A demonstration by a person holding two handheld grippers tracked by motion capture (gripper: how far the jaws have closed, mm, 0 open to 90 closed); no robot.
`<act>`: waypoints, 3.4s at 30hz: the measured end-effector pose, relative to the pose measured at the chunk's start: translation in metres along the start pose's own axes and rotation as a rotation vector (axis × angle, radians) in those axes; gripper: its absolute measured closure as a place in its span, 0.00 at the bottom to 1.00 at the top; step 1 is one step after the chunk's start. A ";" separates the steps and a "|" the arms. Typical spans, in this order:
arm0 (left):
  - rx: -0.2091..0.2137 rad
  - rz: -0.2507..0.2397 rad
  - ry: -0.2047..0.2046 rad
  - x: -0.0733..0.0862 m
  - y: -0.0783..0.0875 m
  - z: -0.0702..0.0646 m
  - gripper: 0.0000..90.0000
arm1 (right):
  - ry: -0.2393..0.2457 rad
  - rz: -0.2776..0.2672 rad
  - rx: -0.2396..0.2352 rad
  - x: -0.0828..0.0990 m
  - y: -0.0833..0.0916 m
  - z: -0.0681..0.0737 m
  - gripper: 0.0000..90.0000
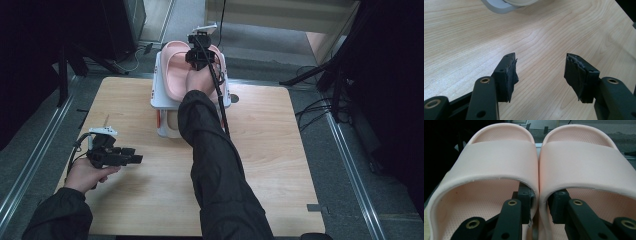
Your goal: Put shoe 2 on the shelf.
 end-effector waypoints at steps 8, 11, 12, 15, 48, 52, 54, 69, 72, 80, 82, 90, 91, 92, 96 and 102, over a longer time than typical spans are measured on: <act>0.000 0.006 -0.005 0.000 -0.001 0.000 0.47 | 0.013 0.007 -0.030 0.002 0.000 0.003 0.70; -0.003 0.009 -0.005 0.000 -0.002 0.000 0.47 | 0.030 0.013 -0.039 0.003 0.001 0.006 0.66; -0.001 0.012 -0.008 0.000 -0.002 -0.001 0.47 | 0.031 0.015 -0.045 0.004 0.002 0.006 0.65; -0.002 0.010 -0.011 -0.001 -0.002 -0.001 0.47 | 0.027 0.012 -0.060 0.005 0.005 0.007 0.65; -0.032 0.036 -0.021 0.002 -0.006 0.000 0.46 | 0.095 0.018 -0.282 0.040 0.058 0.020 0.65; -0.034 0.036 -0.020 0.002 -0.006 0.000 0.46 | 0.117 0.031 -0.313 0.048 0.068 0.022 0.65; -0.036 0.038 -0.020 0.002 -0.006 0.000 0.46 | 0.128 0.036 -0.327 0.053 0.072 0.024 0.65; -0.031 0.041 -0.027 -0.003 -0.010 -0.002 0.43 | 0.232 0.064 -0.481 0.102 0.119 0.051 0.65; -0.031 0.040 -0.032 -0.005 -0.012 -0.003 0.43 | 0.251 0.076 -0.493 0.118 0.124 0.051 0.65; -0.020 0.053 -0.033 -0.011 -0.018 -0.006 0.40 | 0.217 0.115 -0.569 0.156 0.129 0.043 0.65; -0.016 0.055 -0.032 -0.013 -0.019 -0.008 0.40 | 0.235 0.109 -0.583 0.165 0.130 0.040 0.65; -0.001 0.073 -0.054 -0.019 -0.027 -0.016 0.40 | 0.271 0.094 -0.641 0.194 0.138 0.030 0.63; 0.001 0.074 -0.056 -0.019 -0.027 -0.017 0.40 | 0.271 0.097 -0.644 0.197 0.138 0.028 0.63; 0.002 0.073 -0.064 -0.020 -0.028 -0.018 0.40 | 0.274 0.097 -0.642 0.201 0.138 0.026 0.63; 0.009 0.076 -0.068 -0.021 -0.030 -0.022 0.40 | 0.271 0.097 -0.644 0.216 0.138 0.015 0.63; 0.010 0.086 -0.078 -0.021 -0.031 -0.023 0.40 | 0.247 0.084 -0.697 0.235 0.139 0.006 0.59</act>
Point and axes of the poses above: each handheld gripper's, and its own axes: y roughly backward along the jaws, x roughly out of its underside, z roughly to its left, the point moved 9 cm from there along -y, roughly forward along the jaws, and after that the axes turned 15 degrees about -x, right-handed, at the moved point
